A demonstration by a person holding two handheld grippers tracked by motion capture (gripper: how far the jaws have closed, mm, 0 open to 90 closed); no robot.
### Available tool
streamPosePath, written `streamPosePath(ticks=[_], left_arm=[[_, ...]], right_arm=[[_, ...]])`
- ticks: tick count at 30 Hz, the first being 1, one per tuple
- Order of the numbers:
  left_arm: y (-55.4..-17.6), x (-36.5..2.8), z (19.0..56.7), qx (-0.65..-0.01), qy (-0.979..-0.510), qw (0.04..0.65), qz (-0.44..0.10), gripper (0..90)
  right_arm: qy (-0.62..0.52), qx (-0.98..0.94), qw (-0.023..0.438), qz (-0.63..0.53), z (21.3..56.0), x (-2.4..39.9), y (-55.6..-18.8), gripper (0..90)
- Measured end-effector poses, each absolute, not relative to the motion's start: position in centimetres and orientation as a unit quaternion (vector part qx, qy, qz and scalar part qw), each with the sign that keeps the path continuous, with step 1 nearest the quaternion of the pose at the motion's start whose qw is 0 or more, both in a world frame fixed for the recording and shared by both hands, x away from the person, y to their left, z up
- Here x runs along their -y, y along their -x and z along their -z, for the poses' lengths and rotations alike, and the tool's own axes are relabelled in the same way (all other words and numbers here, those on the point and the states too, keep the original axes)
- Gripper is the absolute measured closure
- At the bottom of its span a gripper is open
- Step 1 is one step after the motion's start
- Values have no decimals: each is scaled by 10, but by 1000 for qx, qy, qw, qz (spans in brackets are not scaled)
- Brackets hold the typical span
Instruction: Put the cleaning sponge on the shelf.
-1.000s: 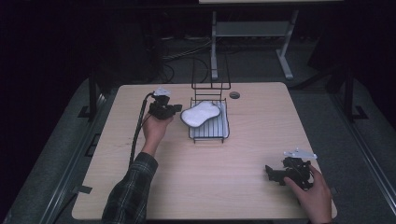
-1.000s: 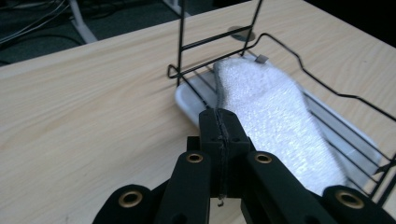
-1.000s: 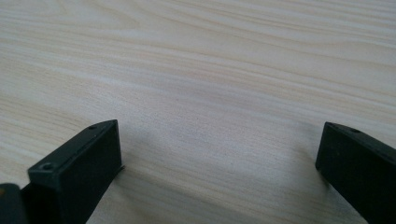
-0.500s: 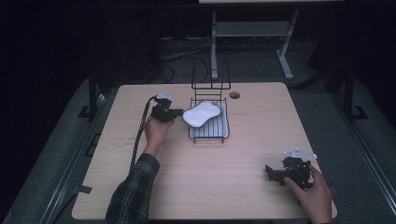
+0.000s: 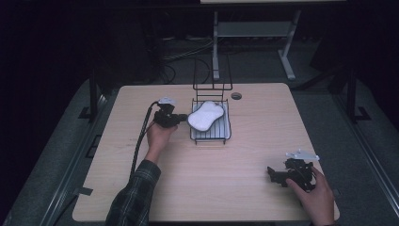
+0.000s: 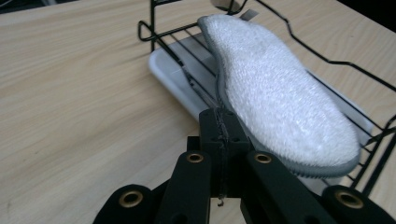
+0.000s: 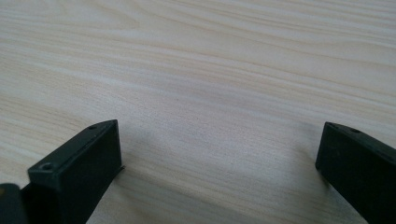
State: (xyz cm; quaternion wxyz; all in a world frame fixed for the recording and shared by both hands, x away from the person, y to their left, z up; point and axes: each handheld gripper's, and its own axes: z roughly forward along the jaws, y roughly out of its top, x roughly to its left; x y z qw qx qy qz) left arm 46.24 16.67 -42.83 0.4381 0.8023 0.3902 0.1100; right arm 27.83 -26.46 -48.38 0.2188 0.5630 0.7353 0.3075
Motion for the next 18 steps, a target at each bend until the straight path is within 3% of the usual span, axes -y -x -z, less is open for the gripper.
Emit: streamPosePath(ticks=[15,18], left_arm=[[-448,-157,414,-358,-819,439,-94,897],[-443,-163,410,-359,-819,440,-86,836]], right_arm=[[-563,-735,219,-307,484,265,-278,0],[-563,-735,219,-308,484,265,-278,0]])
